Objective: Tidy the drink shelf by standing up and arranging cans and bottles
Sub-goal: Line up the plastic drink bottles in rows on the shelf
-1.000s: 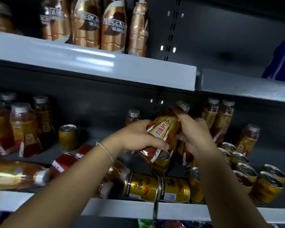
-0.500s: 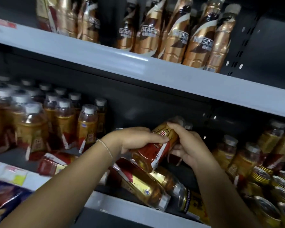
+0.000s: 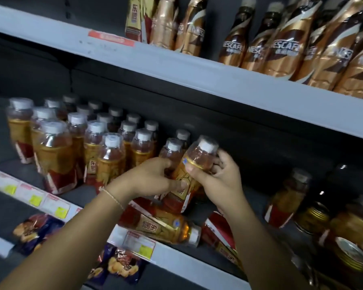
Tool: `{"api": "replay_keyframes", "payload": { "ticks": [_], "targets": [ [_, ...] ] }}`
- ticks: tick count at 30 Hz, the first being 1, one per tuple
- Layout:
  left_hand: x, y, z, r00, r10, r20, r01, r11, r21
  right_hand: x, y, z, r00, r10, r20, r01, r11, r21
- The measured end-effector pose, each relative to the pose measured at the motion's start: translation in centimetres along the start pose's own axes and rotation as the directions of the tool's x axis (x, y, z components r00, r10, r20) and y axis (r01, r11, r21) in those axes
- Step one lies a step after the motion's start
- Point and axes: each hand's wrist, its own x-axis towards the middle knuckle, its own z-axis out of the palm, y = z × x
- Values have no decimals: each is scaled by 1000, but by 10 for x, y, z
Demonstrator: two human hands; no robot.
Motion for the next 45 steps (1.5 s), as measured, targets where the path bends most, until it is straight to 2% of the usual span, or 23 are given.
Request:
{"api": "replay_keyframes", "payload": {
  "ticks": [3,10,15,18,23,33,39,42,45],
  "targets": [
    [-7,-16,-13,998,3,-64,-2,1000,18,3,0,25,995,-82,54,84,995,-48],
    [-16,-40,-22,967,6,-256,37,986,164,13,3,63,992,-106,70,113,989,-98],
    [-21,-51,-8,867,111,-485,60,945,323,20,8,80,992,-103,76,110,989,-98],
    [-23,-57,-3,828,117,-548,103,930,354,20,12,90,989,-111,96,120,988,-98],
    [-24,-69,3,828,92,-553,135,924,356,16,22,96,986,-137,99,150,978,-145],
    [-21,-80,17,846,4,-534,166,948,271,6,34,102,994,-95,47,106,905,-411],
    [-21,-79,22,846,-29,-533,190,950,248,1,37,103,990,-142,7,129,876,-465],
    [-25,-73,25,855,-25,-518,215,926,310,-5,38,103,989,-149,-10,129,890,-438],
    [-33,-60,26,852,25,-522,271,834,481,-10,39,99,994,-105,8,100,925,-367]
  ]
}}
